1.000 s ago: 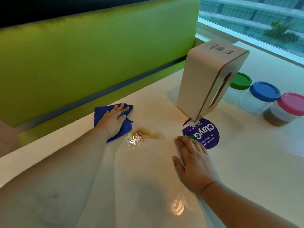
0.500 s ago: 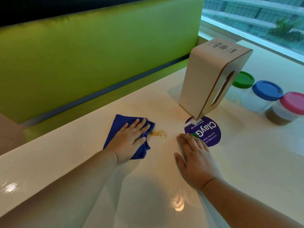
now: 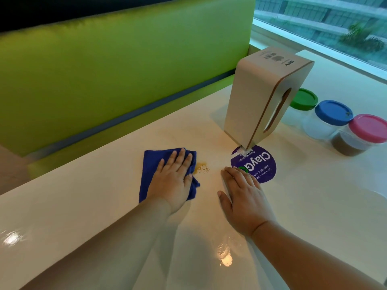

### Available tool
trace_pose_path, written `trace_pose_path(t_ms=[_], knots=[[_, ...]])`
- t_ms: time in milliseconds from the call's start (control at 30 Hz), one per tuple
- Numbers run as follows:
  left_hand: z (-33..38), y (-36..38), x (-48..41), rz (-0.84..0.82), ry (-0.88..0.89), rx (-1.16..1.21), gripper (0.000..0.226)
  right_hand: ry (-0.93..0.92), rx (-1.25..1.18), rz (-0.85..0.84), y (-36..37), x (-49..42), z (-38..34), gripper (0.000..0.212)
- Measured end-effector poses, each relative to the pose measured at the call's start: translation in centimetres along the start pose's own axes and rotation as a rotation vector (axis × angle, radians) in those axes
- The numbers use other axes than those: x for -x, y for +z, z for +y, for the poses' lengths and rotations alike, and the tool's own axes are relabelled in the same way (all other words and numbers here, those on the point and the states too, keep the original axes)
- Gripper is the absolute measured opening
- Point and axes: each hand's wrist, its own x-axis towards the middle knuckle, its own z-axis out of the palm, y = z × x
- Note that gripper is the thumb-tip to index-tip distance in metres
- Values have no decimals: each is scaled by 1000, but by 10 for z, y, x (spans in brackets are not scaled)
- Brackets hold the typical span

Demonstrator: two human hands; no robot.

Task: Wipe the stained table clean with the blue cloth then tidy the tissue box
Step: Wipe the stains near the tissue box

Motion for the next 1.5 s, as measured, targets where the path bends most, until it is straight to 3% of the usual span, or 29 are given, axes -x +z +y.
trace_pose_path(t_ms=[100,167,333,433,567,700,867,1033,1167,1267,1400,1500], knots=[[2,1,8,-34,78,-22,62,4,-3,-4,1,0,0,60],[-2,-2,1,-38,21,15,54,3,0,2,2,-1,1,60],[19,-12,-21,-67,-190,349,47,3,-7,-3,2,-1,1,59],[38,-17,-16,-124,-133,475,46,-14,-5,-11,1,-2,2,59],[44,-6,1,-138,73,161,47,-26,-1,11,2,0,2,57],[36,-4,-5,-72,59,4,51,-17,-7,22,3,0,1,57],[31,3,2,-55,137,-53,52,-19,-18,24,3,0,2,57],[16,-2,-15,-25,-40,-49,52,-6,-11,22,1,1,1,58],[27,3,6,-41,96,-46,53,-13,-21,16,2,-1,2,57],[19,-1,0,-30,56,-30,52,-6,-29,12,1,0,1,58],[19,-7,-18,-47,-124,125,46,5,-33,27,0,1,-1,57],[30,-19,-25,-117,-157,525,43,-10,-55,17,0,1,0,56]])
